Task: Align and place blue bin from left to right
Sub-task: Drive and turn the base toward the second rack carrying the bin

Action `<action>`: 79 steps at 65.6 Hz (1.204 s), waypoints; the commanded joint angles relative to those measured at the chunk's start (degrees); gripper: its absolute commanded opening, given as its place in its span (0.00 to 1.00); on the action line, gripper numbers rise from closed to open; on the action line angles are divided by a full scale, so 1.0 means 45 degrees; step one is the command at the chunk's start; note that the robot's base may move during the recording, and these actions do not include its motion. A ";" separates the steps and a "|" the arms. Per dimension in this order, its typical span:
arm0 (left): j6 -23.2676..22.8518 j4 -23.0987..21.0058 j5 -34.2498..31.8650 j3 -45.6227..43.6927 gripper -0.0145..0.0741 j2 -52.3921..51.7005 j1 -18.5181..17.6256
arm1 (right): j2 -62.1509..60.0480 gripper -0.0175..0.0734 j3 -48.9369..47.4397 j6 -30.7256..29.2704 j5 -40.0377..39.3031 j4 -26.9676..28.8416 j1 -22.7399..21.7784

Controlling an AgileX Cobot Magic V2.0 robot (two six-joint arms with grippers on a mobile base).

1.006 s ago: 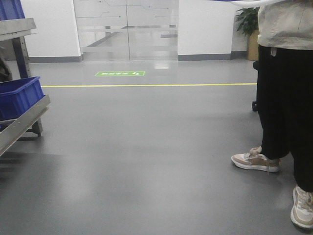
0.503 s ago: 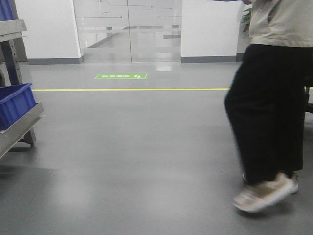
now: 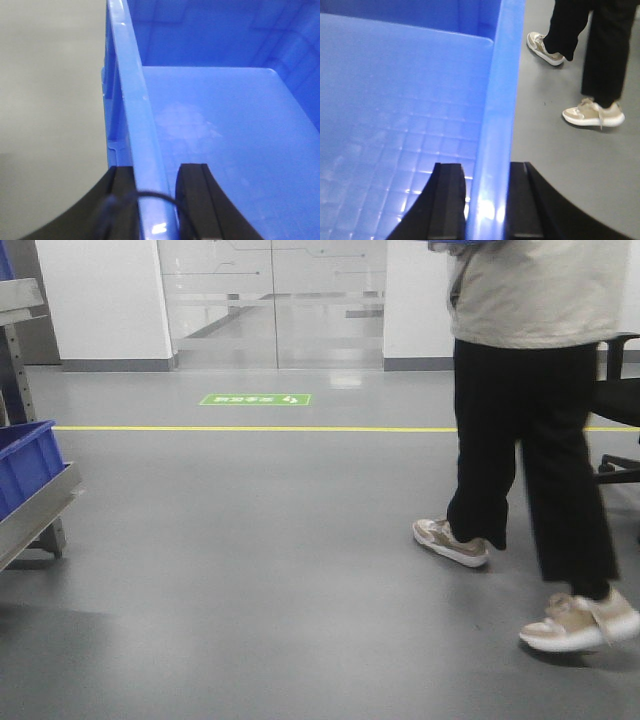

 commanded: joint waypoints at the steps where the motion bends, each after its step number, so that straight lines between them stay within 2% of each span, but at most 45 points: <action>1: 0.0282 -0.0376 -0.1218 -0.0192 0.04 -0.0341 -0.0084 | -0.0240 0.02 -0.0146 -0.0325 -0.1444 -0.0096 0.0054; 23: 0.0282 -0.0102 -0.1216 -0.0192 0.04 -0.0341 -0.0084 | -0.0240 0.02 -0.0146 -0.0325 -0.1444 -0.0096 0.0054; 79: 0.0282 -0.0102 -0.1216 -0.0192 0.04 -0.0341 -0.0084 | -0.0240 0.02 -0.0146 -0.0325 -0.1444 -0.0096 0.0054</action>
